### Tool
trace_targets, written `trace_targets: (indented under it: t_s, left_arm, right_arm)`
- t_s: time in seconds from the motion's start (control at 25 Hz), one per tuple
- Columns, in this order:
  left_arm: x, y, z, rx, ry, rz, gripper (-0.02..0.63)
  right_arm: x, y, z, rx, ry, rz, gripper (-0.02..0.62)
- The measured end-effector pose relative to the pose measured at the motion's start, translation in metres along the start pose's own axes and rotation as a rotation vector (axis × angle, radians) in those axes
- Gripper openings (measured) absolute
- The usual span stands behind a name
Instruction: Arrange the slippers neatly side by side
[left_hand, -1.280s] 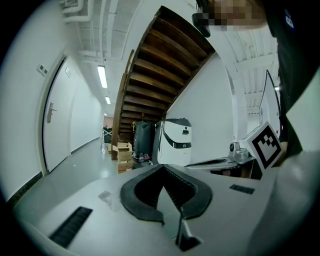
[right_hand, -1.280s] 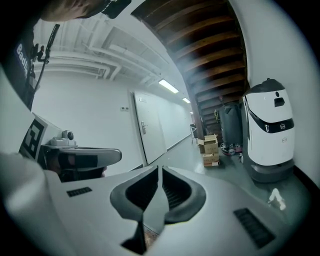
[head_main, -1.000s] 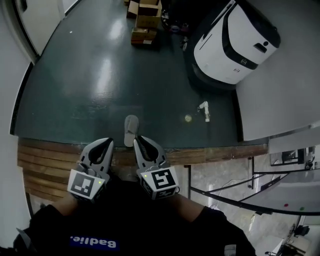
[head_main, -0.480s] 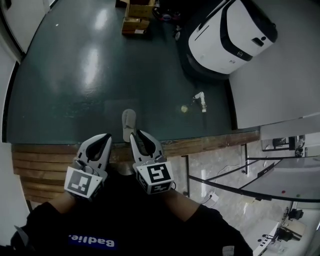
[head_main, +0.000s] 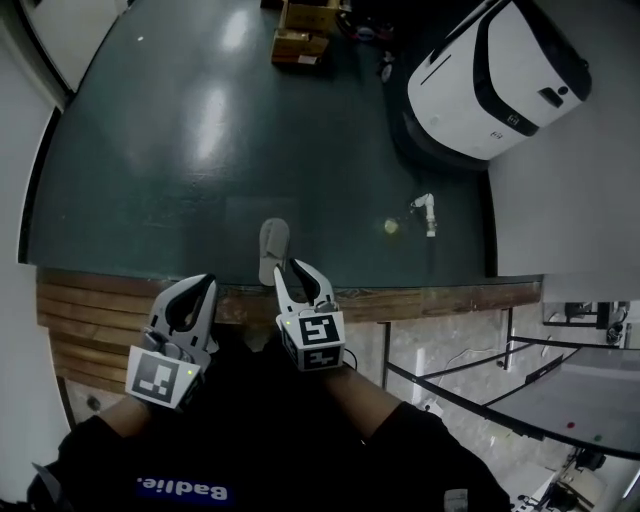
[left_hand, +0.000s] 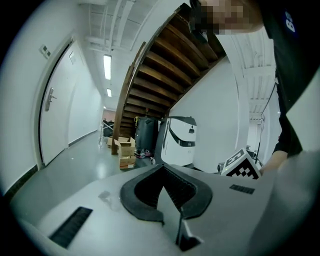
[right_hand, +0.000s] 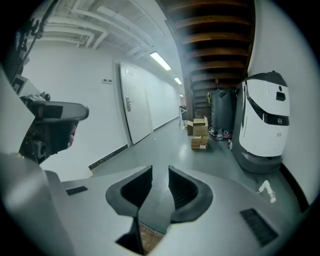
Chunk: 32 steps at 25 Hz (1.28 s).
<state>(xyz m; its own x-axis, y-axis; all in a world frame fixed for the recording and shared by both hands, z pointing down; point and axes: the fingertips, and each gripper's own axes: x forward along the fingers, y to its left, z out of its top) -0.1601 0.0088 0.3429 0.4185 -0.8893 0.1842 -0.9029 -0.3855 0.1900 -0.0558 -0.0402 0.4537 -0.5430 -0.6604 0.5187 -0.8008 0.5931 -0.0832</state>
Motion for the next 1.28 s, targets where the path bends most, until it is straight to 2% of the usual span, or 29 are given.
trace_targets:
  t_s: [0.2, 0.28, 0.52, 0.96, 1.28]
  left_arm:
    - [-0.003, 0.007, -0.005, -0.006, 0.016, 0.103, 0.0]
    - [-0.005, 0.01, -0.006, 0.009, 0.026, 0.13, 0.0]
    - [-0.013, 0.023, -0.009, 0.015, 0.054, 0.202, 0.0]
    - [-0.032, 0.046, -0.021, 0.031, 0.099, 0.255, 0.0]
    - [-0.023, 0.062, -0.032, 0.043, 0.107, 0.228, 0.0]
  right_arm:
    - [0.03, -0.033, -0.031, -0.007, 0.059, 0.018, 0.078]
    - [0.045, -0.042, -0.045, -0.006, 0.083, 0.035, 0.104]
    - [0.082, -0.048, -0.064, 0.028, 0.13, 0.031, 0.112]
    - [0.14, -0.059, -0.134, 0.042, 0.279, 0.003, 0.167]
    - [0.182, -0.063, -0.186, 0.055, 0.389, -0.036, 0.183]
